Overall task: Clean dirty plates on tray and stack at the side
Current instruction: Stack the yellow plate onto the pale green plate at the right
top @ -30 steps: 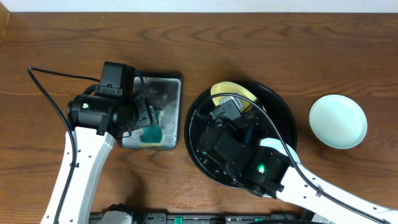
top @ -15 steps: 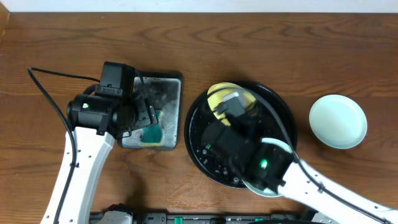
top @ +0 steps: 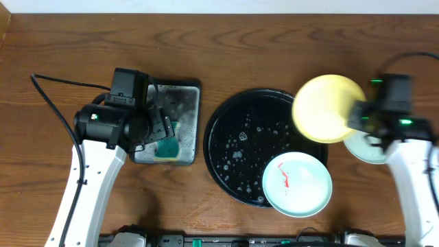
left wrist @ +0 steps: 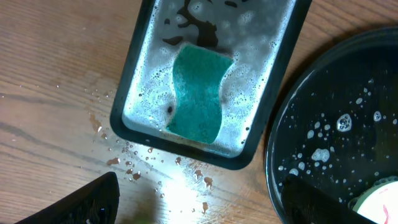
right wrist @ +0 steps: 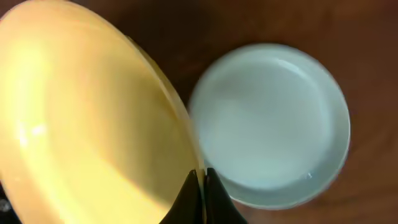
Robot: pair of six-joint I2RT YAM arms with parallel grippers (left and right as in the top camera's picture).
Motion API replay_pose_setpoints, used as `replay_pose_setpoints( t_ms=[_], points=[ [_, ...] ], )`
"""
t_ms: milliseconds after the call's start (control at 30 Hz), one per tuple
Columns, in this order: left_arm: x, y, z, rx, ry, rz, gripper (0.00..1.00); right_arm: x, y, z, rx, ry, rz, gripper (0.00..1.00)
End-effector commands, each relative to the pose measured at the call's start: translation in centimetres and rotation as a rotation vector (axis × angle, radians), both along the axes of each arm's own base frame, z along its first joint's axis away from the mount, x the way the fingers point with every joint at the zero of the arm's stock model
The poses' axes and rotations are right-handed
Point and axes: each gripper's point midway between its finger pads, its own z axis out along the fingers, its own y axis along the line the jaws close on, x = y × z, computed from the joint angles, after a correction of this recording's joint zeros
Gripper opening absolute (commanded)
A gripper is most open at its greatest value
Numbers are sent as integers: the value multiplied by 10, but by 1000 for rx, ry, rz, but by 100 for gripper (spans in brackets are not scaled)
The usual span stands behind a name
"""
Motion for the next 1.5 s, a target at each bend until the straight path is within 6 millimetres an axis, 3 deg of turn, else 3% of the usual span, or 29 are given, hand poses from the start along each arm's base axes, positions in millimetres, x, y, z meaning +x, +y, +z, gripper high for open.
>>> replay_pose_setpoints(
  t_ms=[0, 200, 333, 367, 400, 433, 533, 667, 800, 933, 1133, 1267, 1367, 1467],
  points=[
    [3, 0, 7, 1, -18, -4, 83, -10, -26, -16, 253, 23, -120, 1],
    [3, 0, 7, 1, -18, -4, 84, -58, -114, -65, 295, 172, -468, 1],
    [3, 0, 7, 1, -18, -4, 83, -73, -139, -88, 348, 206, -615, 1],
    [3, 0, 7, 1, -18, -4, 83, -73, -139, -92, 379, 205, -622, 7],
    [3, 0, 7, 1, -18, -4, 83, -72, -140, -94, 396, 200, -622, 43],
    [3, 0, 7, 1, -18, -4, 83, -70, -138, -94, 418, 193, -615, 54],
    [3, 0, 7, 1, -18, -4, 83, -52, -120, -77, 496, 110, -482, 60],
    [3, 0, 7, 1, -18, -4, 84, -36, -80, -33, 589, -10, -313, 60],
    [3, 0, 7, 1, -18, -4, 83, -52, -42, -4, 510, 11, -174, 61],
    [3, 0, 7, 1, -18, -4, 83, -79, -14, 2, 414, 109, -103, 59],
    [3, 0, 7, 1, -18, -4, 83, -112, 17, -23, 330, 305, -14, 50],
    [3, 0, 7, 1, -18, -4, 83, -125, 40, -64, 354, 375, 12, 46],
    [3, 0, 7, 1, -18, -4, 84, -122, 60, -85, 402, 355, 40, 48],
    [3, 0, 7, 1, -18, -4, 83, -131, 64, -105, 361, 387, 7, 46]
  ],
)
